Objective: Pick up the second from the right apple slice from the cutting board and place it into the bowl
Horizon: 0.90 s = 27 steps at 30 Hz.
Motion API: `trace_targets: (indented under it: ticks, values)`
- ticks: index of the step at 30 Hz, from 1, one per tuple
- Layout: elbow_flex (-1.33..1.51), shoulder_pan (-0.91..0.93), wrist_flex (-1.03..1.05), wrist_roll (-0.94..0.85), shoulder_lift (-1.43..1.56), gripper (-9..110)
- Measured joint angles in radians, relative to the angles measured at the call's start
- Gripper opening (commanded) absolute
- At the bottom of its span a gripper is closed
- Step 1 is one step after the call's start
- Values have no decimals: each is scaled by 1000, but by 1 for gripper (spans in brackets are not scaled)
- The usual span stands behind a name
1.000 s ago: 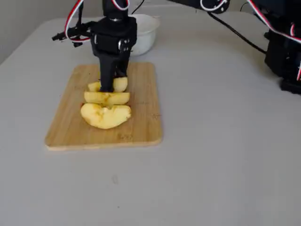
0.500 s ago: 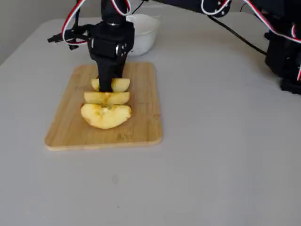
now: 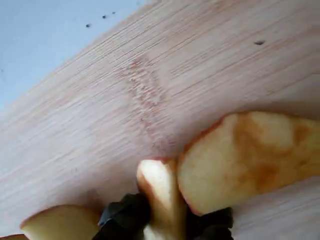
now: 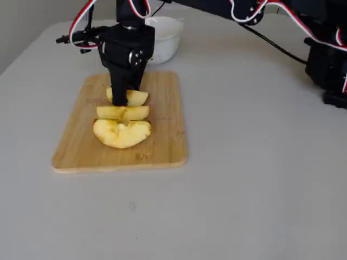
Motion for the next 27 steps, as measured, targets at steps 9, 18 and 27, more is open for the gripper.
trace_targets:
  ticks: [9,18,27]
  values:
    - [-8,97,66,287,239,0]
    - [35,333,67,488,457,0]
    - [72,532,67,509,410,2]
